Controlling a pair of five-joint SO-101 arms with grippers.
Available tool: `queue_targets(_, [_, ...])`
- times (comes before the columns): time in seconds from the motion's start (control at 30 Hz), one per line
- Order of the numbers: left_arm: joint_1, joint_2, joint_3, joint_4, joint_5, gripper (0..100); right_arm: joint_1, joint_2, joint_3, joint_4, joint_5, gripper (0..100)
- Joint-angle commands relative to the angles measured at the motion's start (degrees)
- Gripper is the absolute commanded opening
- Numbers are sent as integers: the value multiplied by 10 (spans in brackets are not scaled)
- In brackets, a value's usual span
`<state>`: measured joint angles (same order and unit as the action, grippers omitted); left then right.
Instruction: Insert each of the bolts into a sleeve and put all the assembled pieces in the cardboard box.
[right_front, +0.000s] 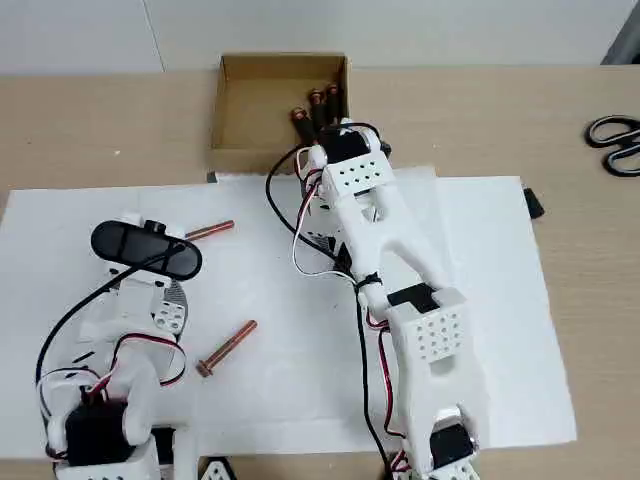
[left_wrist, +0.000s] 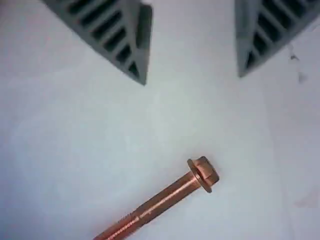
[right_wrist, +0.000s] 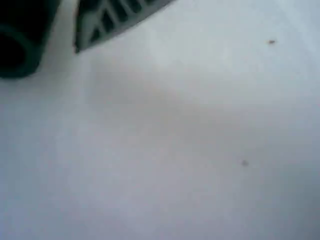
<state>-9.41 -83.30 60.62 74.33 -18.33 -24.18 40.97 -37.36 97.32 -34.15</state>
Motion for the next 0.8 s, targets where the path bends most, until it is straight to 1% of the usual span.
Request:
queue_targets(0.0, [-2,-5,-3,-9,-4,108,-15,-37,-24,15,4,142])
queue_targets(0.2, [-4,-5,-3,-9,-4,108,-44,-37,-23,17,2,140])
queue_targets(0.4, [-67,-5,-4,-12,-4,111,-45,-37,-23,20,2,140])
queue_targets(0.5, [-85,-5,-2,-12,-4,111,-47,-34,-23,20,2,139])
queue_targets(0.7, [-85,-5,-2,-12,-4,111,-45,-33,-23,18,1,139])
queue_targets(0.77, [-85,-5,-2,-12,-4,111,-45,-33,-23,18,1,113])
